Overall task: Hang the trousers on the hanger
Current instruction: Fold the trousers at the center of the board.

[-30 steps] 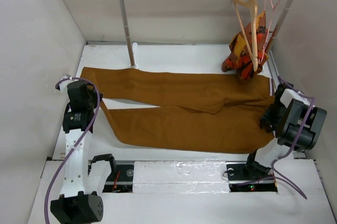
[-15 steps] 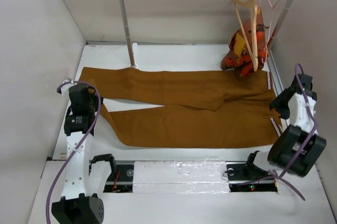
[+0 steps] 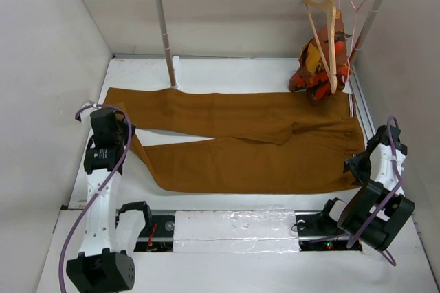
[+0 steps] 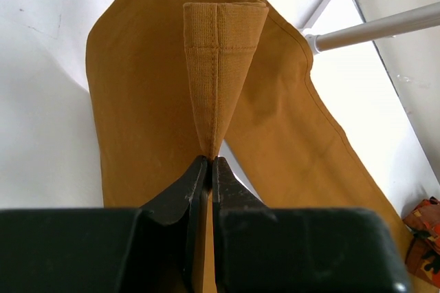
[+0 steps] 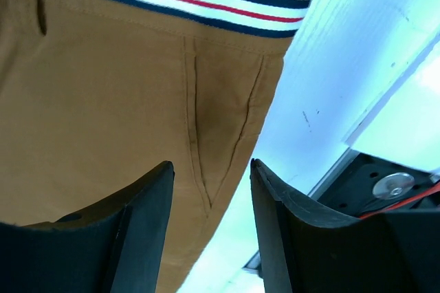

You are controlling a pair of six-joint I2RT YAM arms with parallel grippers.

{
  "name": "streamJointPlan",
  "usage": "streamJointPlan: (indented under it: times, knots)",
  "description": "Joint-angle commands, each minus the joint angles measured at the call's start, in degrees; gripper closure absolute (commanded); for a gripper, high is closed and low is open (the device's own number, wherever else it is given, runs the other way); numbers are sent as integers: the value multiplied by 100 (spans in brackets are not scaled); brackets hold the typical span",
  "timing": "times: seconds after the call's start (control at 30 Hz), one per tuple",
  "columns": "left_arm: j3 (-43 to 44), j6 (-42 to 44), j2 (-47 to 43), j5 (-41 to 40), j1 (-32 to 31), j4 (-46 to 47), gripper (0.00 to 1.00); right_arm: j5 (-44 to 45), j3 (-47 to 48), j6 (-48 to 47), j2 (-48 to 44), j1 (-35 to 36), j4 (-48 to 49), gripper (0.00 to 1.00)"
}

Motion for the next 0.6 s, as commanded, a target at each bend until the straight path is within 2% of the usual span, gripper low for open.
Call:
streamJointPlan:
  times: [0.0, 0.37, 0.43, 0.53, 0.57]
  knots:
    - [269, -26, 111, -78, -19, 247, 100, 290, 36, 550, 115, 35, 3, 46]
    - [-82, 80, 304, -193, 43, 432, 100, 317, -192, 831, 1196, -70, 732, 52]
    - [-118, 98, 339, -184, 104, 467, 100, 570, -104, 963, 1301, 87, 680, 53]
    - [-161, 106, 366, -184, 157, 493, 100, 554, -34, 938, 1398, 88, 715, 74]
    - [-170, 106, 366, -176, 157, 502, 100, 502, -34, 885, 1381, 88, 724, 95]
